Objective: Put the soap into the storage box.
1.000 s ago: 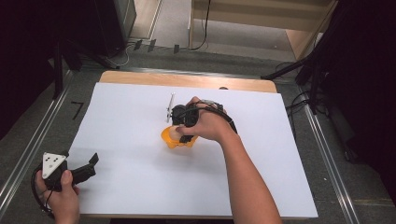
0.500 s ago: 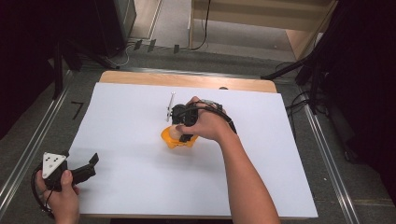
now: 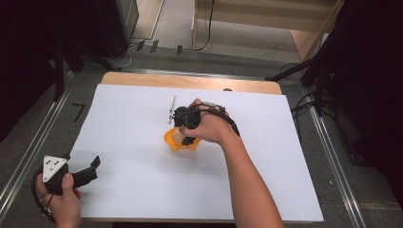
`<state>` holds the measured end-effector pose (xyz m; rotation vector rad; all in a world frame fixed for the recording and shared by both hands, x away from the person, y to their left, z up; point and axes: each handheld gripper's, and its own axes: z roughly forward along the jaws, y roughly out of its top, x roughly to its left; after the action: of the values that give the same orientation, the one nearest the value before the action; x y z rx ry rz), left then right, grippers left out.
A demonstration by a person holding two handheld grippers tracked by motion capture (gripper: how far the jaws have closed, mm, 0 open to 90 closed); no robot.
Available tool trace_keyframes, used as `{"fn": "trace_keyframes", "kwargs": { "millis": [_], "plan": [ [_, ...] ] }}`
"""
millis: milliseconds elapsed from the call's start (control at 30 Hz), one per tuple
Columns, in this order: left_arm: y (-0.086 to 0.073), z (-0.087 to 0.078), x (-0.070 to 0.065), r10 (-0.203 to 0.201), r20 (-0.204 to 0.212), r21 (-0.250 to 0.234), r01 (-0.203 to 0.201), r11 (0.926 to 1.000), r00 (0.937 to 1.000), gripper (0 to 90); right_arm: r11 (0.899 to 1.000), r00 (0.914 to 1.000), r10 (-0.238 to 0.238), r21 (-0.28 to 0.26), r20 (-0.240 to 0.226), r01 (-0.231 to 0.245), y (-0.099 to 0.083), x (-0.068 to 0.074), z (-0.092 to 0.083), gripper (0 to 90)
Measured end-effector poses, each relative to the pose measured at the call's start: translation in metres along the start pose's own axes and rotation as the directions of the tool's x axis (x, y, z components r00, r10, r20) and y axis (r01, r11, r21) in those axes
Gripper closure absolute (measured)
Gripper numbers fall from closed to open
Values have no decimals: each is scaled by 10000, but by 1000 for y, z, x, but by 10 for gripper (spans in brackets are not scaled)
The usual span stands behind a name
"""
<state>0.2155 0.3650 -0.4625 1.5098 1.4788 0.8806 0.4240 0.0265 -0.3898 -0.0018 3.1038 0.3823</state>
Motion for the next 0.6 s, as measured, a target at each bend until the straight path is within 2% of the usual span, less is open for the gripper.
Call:
{"fn": "trace_keyframes", "kwargs": {
  "millis": [133,267,500,533,567,600],
  "plan": [
    [0,0,0,-14,12,17,14,10000,10000,0,9998,9999,134,-133,16,-134,-2,0,-3,282],
    [0,0,0,-16,19,4,16,10000,10000,0,9999,9999,115,-23,74,-115,-4,0,-3,281],
    [0,0,0,-23,18,23,23,10000,10000,0,9985,9989,455,-307,113,-451,-18,0,-8,264],
    [0,0,0,-5,13,43,5,10000,10000,0,9976,9981,616,-329,52,-614,-20,0,-9,259],
    [0,1,0,0,15,51,0,10000,10000,0,9982,9990,409,-441,166,-401,-22,-1,-10,253],
    [0,1,0,11,14,66,-11,10000,10000,0,9973,9982,569,-484,201,-558,-26,-1,-13,235]
  ]
}}
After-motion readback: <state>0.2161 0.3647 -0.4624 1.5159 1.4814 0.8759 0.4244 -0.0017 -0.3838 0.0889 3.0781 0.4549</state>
